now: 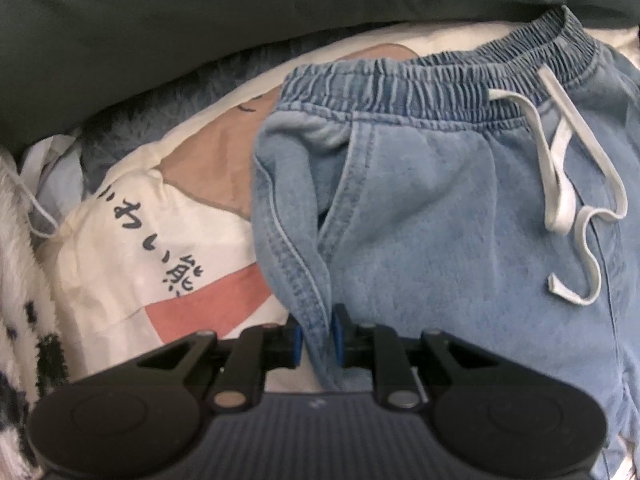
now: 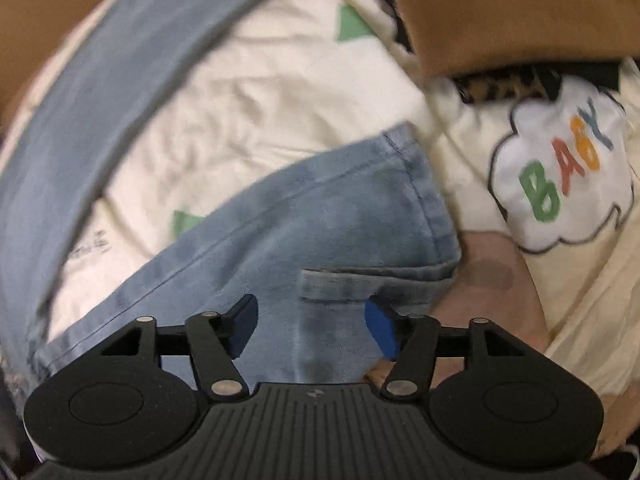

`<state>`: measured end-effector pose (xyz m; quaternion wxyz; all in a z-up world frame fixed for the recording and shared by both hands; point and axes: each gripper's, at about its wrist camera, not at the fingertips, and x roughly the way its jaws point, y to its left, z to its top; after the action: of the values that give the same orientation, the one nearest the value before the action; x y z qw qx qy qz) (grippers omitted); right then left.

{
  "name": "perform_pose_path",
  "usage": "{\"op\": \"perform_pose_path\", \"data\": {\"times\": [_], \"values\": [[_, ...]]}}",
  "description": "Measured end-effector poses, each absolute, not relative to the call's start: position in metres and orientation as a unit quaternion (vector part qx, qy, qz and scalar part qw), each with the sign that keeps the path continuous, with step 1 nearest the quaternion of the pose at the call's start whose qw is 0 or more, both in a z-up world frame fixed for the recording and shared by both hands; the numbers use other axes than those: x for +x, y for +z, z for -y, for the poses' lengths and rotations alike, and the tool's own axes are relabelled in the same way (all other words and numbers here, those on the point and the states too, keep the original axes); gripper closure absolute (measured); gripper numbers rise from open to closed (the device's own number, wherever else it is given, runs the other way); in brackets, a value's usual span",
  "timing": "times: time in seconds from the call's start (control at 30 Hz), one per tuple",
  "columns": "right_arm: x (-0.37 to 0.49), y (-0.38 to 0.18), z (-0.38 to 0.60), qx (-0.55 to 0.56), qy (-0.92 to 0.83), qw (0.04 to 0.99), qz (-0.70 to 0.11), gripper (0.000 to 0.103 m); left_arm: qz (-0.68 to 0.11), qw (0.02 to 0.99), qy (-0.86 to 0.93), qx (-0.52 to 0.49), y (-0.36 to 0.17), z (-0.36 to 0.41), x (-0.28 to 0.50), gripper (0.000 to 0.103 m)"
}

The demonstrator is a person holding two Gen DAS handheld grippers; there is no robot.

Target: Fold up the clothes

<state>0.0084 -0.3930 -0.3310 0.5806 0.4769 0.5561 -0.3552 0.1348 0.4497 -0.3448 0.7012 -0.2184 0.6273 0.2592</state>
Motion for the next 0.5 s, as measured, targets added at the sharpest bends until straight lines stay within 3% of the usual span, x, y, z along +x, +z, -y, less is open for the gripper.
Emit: {"op": "perform_pose_path", "data": {"times": [0.13,0.27,0.37,0.5], "values": [[0.011,-0.342,0.389,0.460,-0.371,0.571,-0.569,0.035,-0.627,0.708,0.247,-0.212,-0.343,-0.448,0.130,0.084],[-0.001,-0.330,0.386,0.439,-0.386,0.581,-0.566,0.064,-0.625,0.710,0.242,-0.218,-0.341,-0.445,0.123,0.081],[-0.011,-0.317,0.383,0.423,-0.386,0.589,-0.571,0.079,-0.623,0.713,0.237,-0.216,-0.341,-0.441,0.121,0.081],[-0.028,-0.311,0.379,0.441,-0.385,0.592,-0.553,0.090,-0.620,0.715,0.232,-0.224,-0.341,-0.440,0.118,0.081]]}}
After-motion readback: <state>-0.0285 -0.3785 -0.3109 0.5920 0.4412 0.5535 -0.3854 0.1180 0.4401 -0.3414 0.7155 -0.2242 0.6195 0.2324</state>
